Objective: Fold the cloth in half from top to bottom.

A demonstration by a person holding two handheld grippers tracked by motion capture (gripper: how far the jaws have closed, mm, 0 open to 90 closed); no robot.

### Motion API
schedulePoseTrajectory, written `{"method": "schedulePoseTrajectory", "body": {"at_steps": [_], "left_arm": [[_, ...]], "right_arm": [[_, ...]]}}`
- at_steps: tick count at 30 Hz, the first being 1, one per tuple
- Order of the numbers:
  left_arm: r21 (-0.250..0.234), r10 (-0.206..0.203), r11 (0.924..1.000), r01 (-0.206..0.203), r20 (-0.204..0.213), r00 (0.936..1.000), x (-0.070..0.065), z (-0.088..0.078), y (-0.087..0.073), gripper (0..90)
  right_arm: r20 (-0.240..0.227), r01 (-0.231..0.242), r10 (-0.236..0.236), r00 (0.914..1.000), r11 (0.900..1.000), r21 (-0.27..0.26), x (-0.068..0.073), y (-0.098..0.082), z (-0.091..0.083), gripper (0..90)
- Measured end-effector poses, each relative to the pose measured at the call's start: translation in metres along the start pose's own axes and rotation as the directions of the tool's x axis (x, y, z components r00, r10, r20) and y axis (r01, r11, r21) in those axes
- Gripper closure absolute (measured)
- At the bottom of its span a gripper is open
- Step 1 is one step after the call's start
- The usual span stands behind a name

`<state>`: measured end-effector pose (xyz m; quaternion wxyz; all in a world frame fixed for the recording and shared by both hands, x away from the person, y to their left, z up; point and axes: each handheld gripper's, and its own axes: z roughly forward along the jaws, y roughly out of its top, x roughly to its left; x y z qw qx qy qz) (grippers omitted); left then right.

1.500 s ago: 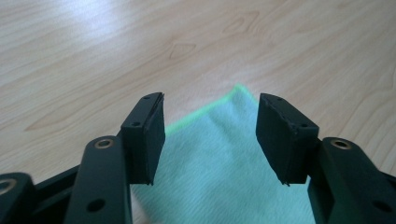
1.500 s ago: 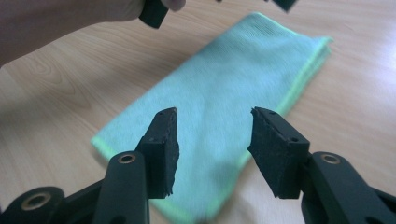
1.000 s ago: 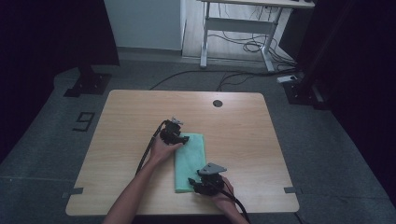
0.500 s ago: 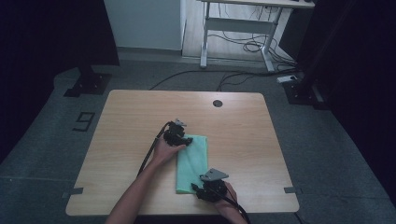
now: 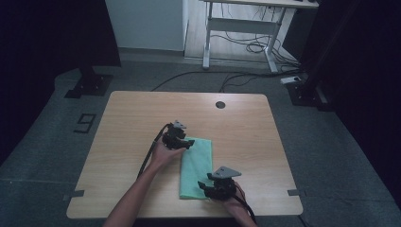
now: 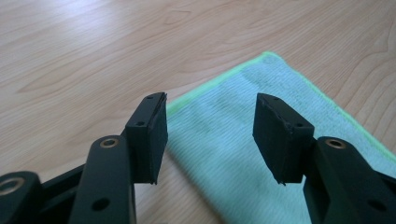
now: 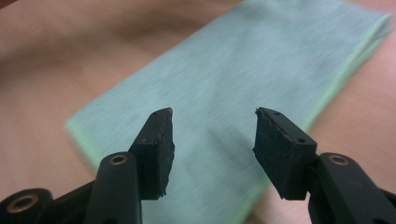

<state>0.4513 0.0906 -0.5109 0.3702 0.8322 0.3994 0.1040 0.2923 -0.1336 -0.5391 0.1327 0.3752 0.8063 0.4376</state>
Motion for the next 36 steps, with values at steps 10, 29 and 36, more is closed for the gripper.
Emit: {"method": "schedulePoseTrajectory", "body": {"at_steps": [10, 29, 36], "left_arm": [[0.019, 0.039, 0.9990, -0.040, 0.043, 0.9983, -0.013, -0.022, -0.031, 46.7], [0.099, 0.131, 0.9870, -0.127, -0.039, 0.9906, -0.031, -0.018, -0.057, 50.9], [0.097, 0.116, 0.9891, -0.111, -0.045, 0.9923, -0.031, -0.018, -0.058, 51.6]], "right_arm": [[0.031, -0.001, 0.001, 0.9995, 1.000, -0.008, -0.031, 0.025, 0.023, 47.5], [0.044, 0.003, -0.003, 0.9990, 1.000, -0.001, -0.036, 0.031, 0.034, 47.5], [0.047, -0.005, 0.005, 0.9989, 1.000, 0.006, -0.038, 0.031, 0.036, 47.4]]}}
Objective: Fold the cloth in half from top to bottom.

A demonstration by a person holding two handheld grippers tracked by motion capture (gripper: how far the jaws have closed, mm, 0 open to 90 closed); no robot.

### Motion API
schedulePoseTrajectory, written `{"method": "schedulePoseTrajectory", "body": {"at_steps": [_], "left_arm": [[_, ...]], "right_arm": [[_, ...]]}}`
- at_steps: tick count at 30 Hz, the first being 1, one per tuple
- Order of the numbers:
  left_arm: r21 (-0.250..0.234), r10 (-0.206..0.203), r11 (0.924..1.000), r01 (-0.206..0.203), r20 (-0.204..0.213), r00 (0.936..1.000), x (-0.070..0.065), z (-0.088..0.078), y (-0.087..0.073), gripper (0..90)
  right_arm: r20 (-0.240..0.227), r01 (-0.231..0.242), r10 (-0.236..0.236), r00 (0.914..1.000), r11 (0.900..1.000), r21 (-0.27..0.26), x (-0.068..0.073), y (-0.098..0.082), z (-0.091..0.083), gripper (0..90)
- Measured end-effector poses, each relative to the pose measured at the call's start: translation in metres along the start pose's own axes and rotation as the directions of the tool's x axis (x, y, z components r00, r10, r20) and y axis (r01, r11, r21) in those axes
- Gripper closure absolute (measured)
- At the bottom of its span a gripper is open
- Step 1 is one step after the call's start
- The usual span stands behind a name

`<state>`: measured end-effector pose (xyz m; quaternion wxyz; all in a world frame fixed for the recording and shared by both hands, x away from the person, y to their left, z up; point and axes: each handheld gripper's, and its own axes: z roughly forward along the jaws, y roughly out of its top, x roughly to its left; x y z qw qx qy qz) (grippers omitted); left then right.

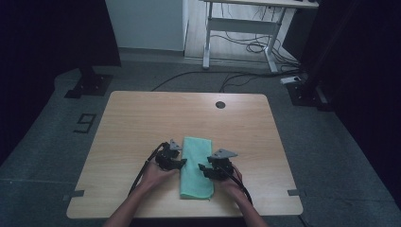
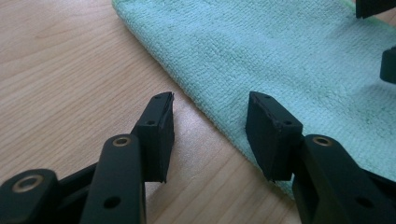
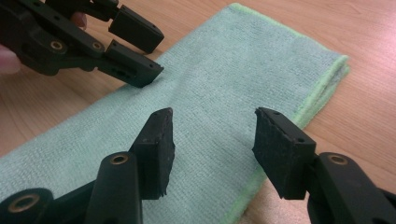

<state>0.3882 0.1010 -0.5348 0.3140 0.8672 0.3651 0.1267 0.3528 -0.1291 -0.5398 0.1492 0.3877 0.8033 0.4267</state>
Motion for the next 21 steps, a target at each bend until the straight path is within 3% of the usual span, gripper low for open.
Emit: {"method": "schedulePoseTrajectory", "body": {"at_steps": [3, 5, 12, 21], "left_arm": [[-0.006, -0.019, 0.9998, 0.019, 0.013, 0.9997, 0.004, -0.001, 0.000, 47.1], [-0.044, -0.064, 0.9969, 0.065, 0.034, 0.9974, 0.012, -0.005, 0.002, 45.7], [-0.104, -0.125, 0.9862, 0.128, 0.035, 0.9915, 0.035, -0.005, 0.025, 44.4], [-0.088, -0.165, 0.9817, 0.169, 0.044, 0.9853, 0.052, 0.018, 0.043, 44.6]], "right_arm": [[0.000, -0.001, 0.001, 1.0000, 1.000, -0.009, -0.001, 0.001, -0.001, 47.2], [0.000, -0.010, 0.010, 1.0000, 1.000, -0.024, -0.007, 0.004, -0.004, 46.3], [0.021, -0.016, 0.017, 0.9996, 0.999, -0.042, -0.026, 0.018, 0.001, 45.4], [0.029, -0.055, 0.055, 0.9980, 0.998, -0.027, -0.055, 0.030, 0.026, 43.6]]}}
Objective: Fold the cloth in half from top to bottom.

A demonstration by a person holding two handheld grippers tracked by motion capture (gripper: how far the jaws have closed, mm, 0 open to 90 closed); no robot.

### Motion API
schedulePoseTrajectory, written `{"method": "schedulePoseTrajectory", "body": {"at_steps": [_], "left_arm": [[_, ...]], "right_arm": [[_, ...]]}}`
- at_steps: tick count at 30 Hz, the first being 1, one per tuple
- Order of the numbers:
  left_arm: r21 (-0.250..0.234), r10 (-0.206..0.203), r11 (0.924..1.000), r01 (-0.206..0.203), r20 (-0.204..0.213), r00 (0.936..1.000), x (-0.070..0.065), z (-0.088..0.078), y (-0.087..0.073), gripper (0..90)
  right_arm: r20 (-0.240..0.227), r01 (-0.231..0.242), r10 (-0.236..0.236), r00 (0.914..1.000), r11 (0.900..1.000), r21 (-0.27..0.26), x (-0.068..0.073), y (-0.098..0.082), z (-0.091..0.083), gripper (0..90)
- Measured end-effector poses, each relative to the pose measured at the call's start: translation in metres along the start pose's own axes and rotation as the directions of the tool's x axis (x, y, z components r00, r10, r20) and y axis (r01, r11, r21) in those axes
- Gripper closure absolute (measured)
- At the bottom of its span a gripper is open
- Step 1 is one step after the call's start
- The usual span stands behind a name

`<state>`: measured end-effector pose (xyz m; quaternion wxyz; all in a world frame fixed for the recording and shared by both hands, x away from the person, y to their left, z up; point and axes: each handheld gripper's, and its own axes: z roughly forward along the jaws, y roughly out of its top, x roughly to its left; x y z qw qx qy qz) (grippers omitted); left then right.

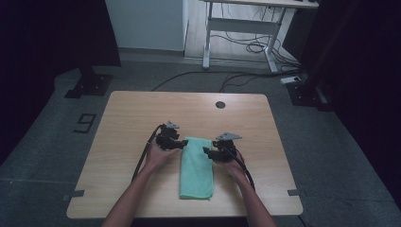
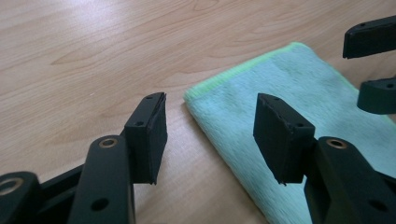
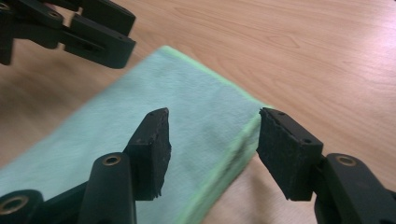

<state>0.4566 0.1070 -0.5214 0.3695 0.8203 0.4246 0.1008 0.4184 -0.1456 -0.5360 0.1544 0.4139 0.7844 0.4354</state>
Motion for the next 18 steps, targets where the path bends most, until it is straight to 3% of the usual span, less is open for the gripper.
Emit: {"method": "schedulePoseTrajectory", "body": {"at_steps": [5, 18], "left_arm": [[0.022, -0.011, 0.9997, 0.011, -0.006, 0.9999, 0.006, 0.011, 0.000, 45.5], [0.010, -0.024, 0.9997, 0.024, 0.010, 0.9997, 0.008, 0.014, 0.000, 45.8]], "right_arm": [[0.011, 0.002, -0.002, 0.9999, 1.000, 0.023, -0.010, 0.007, 0.010, 43.8], [0.020, -0.012, 0.012, 0.9997, 0.999, 0.045, -0.020, 0.014, 0.023, 45.0]]}}
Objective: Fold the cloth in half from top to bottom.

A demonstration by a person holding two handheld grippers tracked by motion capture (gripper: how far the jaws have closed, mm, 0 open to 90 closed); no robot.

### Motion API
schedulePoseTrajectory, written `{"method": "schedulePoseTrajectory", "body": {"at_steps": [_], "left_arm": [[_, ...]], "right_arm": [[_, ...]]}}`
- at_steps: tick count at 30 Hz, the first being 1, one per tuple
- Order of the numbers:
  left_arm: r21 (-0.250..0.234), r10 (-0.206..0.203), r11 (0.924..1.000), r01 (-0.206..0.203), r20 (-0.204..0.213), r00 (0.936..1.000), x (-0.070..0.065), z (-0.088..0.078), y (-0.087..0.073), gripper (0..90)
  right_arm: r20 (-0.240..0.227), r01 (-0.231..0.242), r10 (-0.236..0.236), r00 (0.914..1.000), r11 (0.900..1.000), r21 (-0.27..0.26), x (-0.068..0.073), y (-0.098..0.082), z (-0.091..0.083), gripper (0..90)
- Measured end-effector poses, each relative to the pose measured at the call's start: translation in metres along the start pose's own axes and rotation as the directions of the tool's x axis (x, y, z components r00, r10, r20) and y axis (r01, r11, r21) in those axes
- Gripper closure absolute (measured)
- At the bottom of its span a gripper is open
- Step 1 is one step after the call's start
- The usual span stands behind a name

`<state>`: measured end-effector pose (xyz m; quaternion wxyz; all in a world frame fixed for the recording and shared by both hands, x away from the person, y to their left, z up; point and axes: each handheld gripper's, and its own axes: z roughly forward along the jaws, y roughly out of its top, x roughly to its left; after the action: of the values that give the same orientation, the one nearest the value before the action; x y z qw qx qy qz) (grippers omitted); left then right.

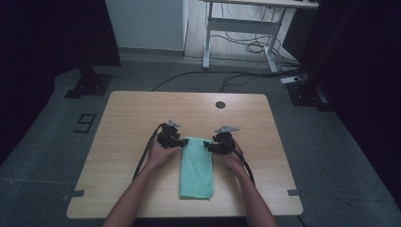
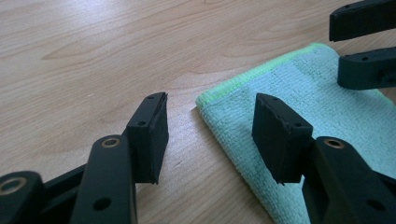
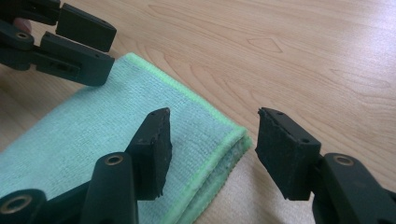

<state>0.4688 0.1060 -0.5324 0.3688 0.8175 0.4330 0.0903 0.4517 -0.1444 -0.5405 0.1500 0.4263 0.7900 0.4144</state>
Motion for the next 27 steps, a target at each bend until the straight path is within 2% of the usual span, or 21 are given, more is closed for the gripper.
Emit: {"method": "schedulePoseTrajectory", "body": {"at_steps": [10, 12, 16, 20, 22, 25, 26, 27], "left_arm": [[0.020, -0.011, 0.9997, 0.011, -0.003, 0.9999, 0.000, 0.007, 0.001, 49.9], [0.025, -0.004, 0.9997, 0.004, -0.005, 1.0000, 0.000, 0.008, 0.001, 50.7], [0.023, -0.002, 0.9997, 0.002, -0.006, 1.0000, -0.002, 0.009, 0.000, 53.3], [0.021, 0.008, 0.9998, -0.008, -0.011, 0.9999, -0.003, 0.009, 0.000, 59.6], [0.021, 0.021, 0.9996, -0.020, -0.018, 0.9996, -0.006, 0.010, 0.000, 63.2], [0.015, 0.020, 0.9997, -0.020, 0.005, 0.9998, -0.007, 0.010, -0.002, 70.1], [0.015, 0.020, 0.9997, -0.020, 0.005, 0.9998, -0.007, 0.010, -0.002, 72.6], [0.010, 0.018, 0.9998, -0.019, 0.020, 0.9996, -0.007, 0.010, -0.003, 75.5]], "right_arm": [[0.018, 0.005, -0.006, 0.9998, 0.999, 0.036, -0.002, 0.000, 0.011, 46.0], [0.023, 0.003, -0.004, 0.9997, 0.999, 0.042, -0.002, -0.001, 0.013, 46.4], [0.031, 0.008, -0.010, 0.9995, 0.999, 0.038, -0.002, -0.001, 0.013, 47.3], [0.041, 0.033, -0.035, 0.9985, 0.999, 0.039, 0.002, -0.002, 0.014, 51.4], [0.035, 0.044, -0.045, 0.9984, 0.998, 0.039, 0.003, -0.001, 0.014, 54.7], [0.009, 0.039, -0.040, 0.9992, 0.999, 0.037, 0.001, -0.001, 0.013, 66.0], [0.009, 0.039, -0.040, 0.9992, 0.999, 0.037, 0.001, -0.001, 0.013, 66.0], [-0.018, 0.031, -0.030, 0.9994, 0.999, 0.037, -0.001, -0.002, 0.013, 73.1]]}}
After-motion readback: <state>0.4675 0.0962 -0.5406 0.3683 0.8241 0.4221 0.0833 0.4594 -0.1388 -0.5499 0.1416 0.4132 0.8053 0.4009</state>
